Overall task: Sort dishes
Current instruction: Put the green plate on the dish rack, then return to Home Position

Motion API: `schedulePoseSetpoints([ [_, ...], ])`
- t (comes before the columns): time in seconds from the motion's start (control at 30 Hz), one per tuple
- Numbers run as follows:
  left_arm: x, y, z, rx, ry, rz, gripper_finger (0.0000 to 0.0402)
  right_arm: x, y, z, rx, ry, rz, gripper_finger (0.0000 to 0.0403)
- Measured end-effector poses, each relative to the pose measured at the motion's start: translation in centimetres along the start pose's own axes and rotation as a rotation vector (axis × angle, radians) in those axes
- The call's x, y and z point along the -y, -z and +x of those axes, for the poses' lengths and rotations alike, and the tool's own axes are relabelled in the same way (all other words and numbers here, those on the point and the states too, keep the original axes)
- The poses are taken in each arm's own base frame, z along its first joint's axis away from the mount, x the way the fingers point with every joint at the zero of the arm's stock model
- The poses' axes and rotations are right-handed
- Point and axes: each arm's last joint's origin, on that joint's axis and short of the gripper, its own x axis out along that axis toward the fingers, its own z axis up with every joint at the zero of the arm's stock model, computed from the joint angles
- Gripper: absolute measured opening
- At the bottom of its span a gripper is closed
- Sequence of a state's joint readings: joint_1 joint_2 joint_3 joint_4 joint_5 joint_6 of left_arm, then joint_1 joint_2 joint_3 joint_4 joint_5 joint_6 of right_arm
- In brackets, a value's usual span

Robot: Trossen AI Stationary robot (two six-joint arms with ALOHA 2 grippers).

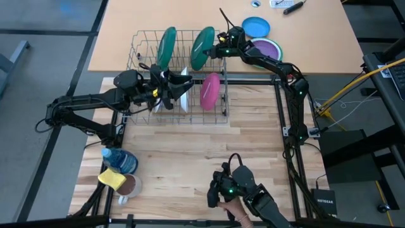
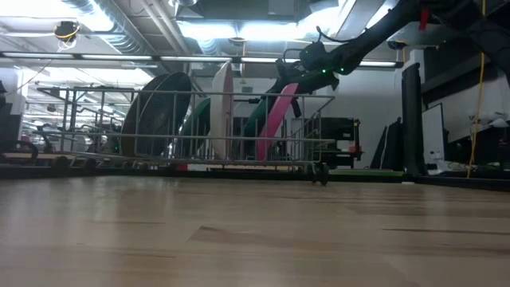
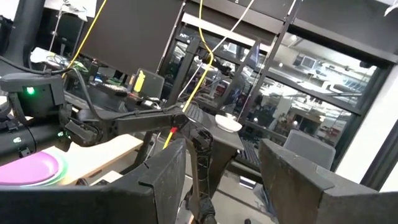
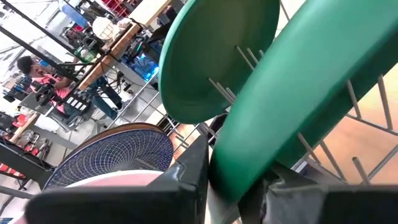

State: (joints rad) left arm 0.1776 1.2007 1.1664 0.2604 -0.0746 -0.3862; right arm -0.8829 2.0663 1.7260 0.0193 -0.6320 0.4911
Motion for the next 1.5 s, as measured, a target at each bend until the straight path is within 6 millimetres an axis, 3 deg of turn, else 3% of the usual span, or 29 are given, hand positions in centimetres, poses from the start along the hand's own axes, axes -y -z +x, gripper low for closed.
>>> schedulePoseSetpoints([
  [0.43, 0.0, 0.0, 0.0, 0.0, 0.0, 0.0, 0.0192, 0.3, -0.3, -0.1, 0.065, 0.105, 0.035, 0.0138],
  [0.77, 0.2, -0.6, -0.5, 0.019, 0.007, -0.005, 0.0192, 0.7, -1.4, -1.3, 0.074, 0.017, 0.007, 0.0145],
  [1.03, 1.0, -3.0, -3.3, 0.072, 0.026, 0.056, 0.0192, 3.2, -2.8, -4.4, 0.015, -0.118, 0.039, 0.0145],
  [1.33, 0.7, -4.9, -8.6, -0.027, -0.048, 0.123, 0.0192, 6.1, -4.0, -8.5, -0.094, -0.303, 0.197, 0.0145],
  [1.43, 0.5, -5.7, -10.6, -0.023, -0.105, 0.164, 0.0192, 6.0, -4.5, -9.6, -0.1, -0.326, 0.207, 0.0145],
  [1.5, 0.5, -6.0, -11.9, -0.022, -0.143, 0.208, 0.0192, 4.8, -5.1, -10.2, -0.086, -0.331, 0.179, 0.0145],
])
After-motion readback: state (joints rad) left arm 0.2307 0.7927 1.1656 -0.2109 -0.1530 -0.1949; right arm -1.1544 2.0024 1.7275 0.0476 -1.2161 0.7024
